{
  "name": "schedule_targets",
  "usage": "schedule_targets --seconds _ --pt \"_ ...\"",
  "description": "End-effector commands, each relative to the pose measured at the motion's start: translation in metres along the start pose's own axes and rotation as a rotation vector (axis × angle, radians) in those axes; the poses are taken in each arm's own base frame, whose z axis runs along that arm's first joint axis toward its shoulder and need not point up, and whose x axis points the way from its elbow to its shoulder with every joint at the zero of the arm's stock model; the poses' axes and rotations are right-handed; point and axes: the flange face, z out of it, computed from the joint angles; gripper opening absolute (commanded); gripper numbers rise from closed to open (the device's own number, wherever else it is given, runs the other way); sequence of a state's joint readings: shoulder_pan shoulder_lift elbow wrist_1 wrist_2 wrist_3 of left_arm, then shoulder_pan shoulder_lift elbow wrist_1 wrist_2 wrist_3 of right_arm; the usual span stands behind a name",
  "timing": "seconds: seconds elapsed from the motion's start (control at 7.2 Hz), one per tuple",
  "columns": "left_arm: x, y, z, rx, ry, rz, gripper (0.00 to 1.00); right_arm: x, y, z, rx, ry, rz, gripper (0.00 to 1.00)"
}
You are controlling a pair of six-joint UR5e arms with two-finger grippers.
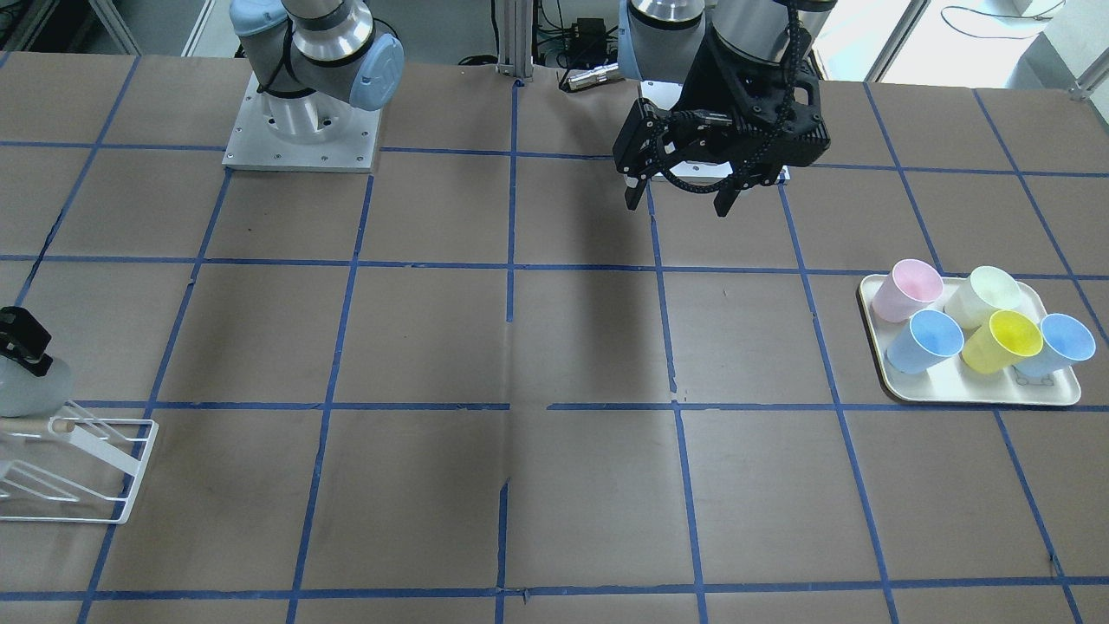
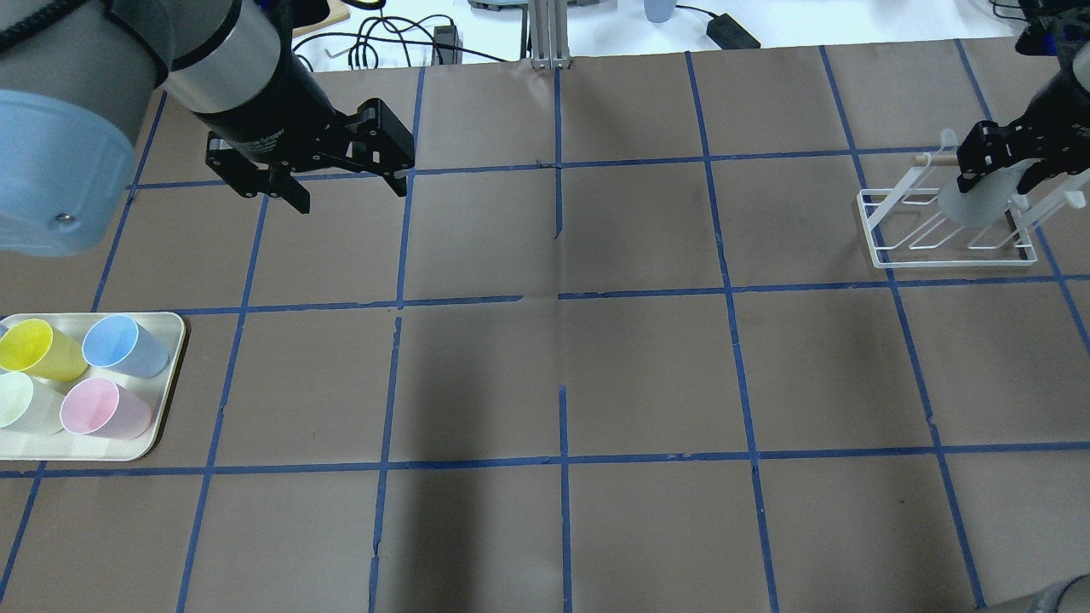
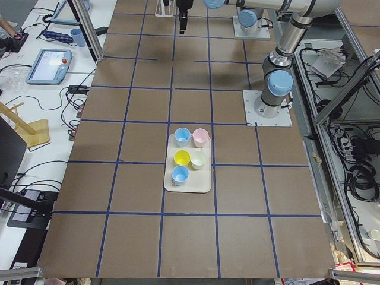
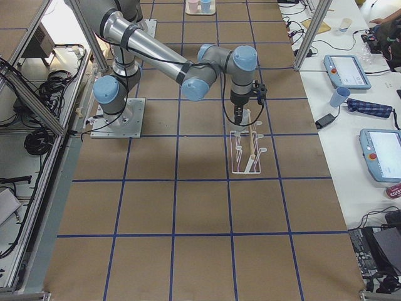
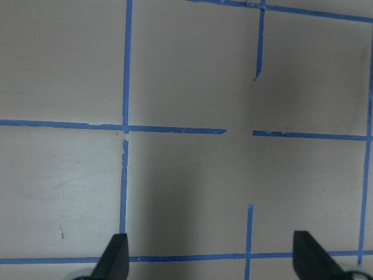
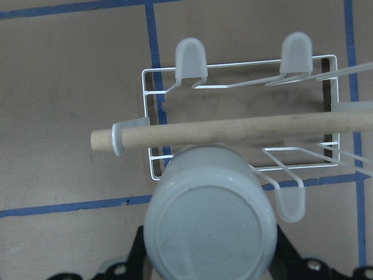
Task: Transfer IKEA cup to right arm and place on rack
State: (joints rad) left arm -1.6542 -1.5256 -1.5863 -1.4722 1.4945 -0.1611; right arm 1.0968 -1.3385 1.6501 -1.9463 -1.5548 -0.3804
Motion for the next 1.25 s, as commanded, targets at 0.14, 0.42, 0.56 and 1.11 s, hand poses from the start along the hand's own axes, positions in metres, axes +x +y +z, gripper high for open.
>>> schedule_targets --seconds 0.14,0.42,0.56,1.11 --pt "-0.019 -0.008 -0.003 0.009 -0.041 0.039 1.00 0.001 -0.003 0.016 -0.027 -0.012 0.001 0.32" --pt "-0.026 -0.008 -0.006 -0.032 -0.046 0.025 1.00 0.002 -0.004 0.022 -0.038 -0.015 0.001 0.34" --pt "-0.025 -0.009 -0.005 -0.031 -0.044 0.025 1.00 0.001 -0.005 0.027 -0.046 -0.019 -0.001 0.35" --pt "-0.028 -0.016 -0.002 -0.034 -0.077 0.032 1.00 0.003 -0.008 0.047 -0.077 -0.032 0.000 0.57"
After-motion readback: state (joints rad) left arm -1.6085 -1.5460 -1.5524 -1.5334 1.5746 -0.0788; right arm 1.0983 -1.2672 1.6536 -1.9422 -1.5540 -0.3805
